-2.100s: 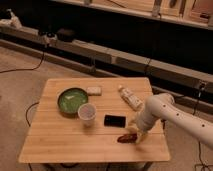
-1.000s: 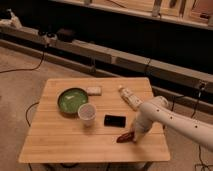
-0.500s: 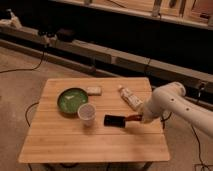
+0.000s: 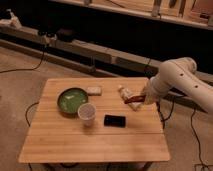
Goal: Place the pepper in the ceramic cup
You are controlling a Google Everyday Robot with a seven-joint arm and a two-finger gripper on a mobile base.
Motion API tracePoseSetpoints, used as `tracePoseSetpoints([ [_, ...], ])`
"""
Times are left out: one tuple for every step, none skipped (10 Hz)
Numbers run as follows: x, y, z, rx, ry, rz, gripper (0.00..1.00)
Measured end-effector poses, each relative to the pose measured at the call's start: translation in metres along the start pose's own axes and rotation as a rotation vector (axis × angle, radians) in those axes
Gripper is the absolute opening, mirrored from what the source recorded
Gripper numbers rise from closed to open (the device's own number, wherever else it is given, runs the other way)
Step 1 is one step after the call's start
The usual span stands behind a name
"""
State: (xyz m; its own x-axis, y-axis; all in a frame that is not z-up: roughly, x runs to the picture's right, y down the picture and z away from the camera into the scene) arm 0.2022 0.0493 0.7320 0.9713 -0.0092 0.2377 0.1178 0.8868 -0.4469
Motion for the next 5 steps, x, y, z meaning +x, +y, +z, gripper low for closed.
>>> tracePoseSetpoints([
  [-0.012,-0.008,0.009,-0.039,0.007,-0.051,0.04],
  [-0.023,-0.017,0.018,-0.069,0.022,-0.097,0.04],
  [-0.041,-0.032,0.026,-0.087,0.040,-0.151,0.04],
  [-0.050,-0.041,0.029,-0.092,0.046,-0.176,0.04],
  [-0.066,-0.052,0.030,-0.093,0.048,-0.207,0.04],
])
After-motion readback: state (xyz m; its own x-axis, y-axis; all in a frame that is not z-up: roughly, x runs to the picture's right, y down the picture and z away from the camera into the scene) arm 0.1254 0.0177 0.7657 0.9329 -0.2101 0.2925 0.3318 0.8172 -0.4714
